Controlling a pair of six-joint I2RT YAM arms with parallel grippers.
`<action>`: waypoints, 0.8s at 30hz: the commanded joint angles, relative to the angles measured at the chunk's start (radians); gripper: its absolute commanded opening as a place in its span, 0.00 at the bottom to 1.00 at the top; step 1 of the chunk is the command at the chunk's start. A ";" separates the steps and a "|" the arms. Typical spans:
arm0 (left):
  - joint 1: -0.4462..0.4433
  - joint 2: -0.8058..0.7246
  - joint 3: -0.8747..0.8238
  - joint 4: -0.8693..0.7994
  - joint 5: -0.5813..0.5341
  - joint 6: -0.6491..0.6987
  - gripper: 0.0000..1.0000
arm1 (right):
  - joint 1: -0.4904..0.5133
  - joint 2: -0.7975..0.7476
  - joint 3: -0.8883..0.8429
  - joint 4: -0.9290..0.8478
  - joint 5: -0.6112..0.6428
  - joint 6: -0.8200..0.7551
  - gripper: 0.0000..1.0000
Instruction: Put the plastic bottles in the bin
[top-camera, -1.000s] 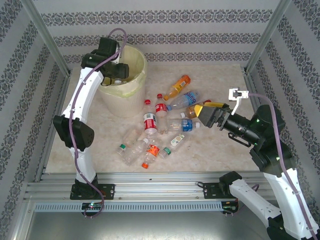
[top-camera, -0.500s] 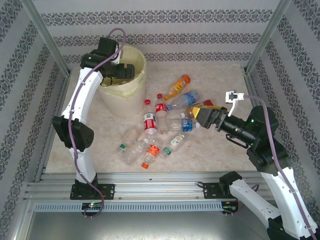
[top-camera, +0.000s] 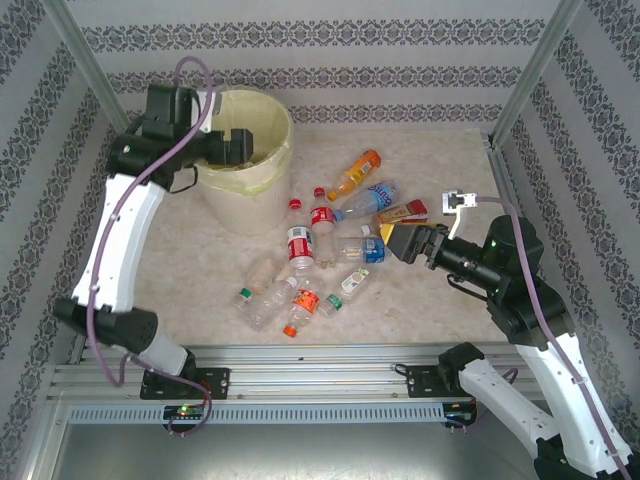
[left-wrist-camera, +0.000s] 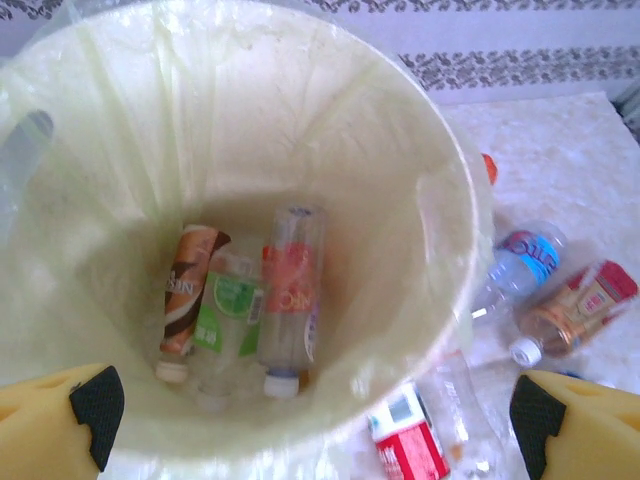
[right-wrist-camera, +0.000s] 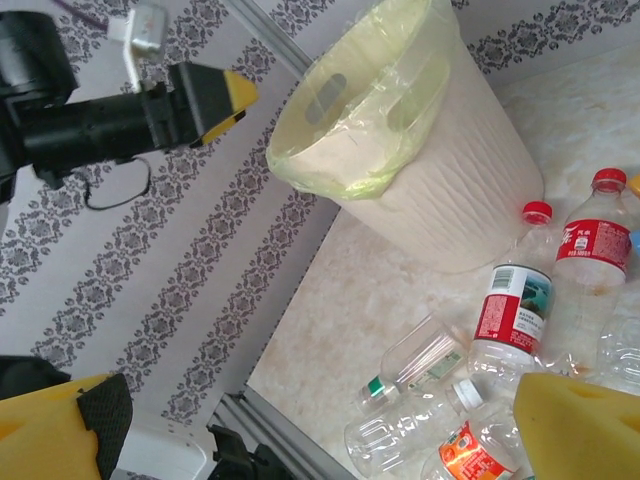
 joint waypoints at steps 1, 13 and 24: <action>0.011 -0.115 -0.140 0.072 0.091 0.048 1.00 | 0.013 -0.015 -0.017 -0.020 -0.036 -0.001 0.98; -0.168 -0.496 -0.621 0.061 0.184 -0.110 0.96 | 0.031 -0.021 -0.068 -0.047 -0.041 0.017 0.98; -0.457 -0.426 -0.832 0.041 0.001 -0.214 0.99 | 0.064 -0.011 -0.092 -0.049 -0.029 0.018 0.98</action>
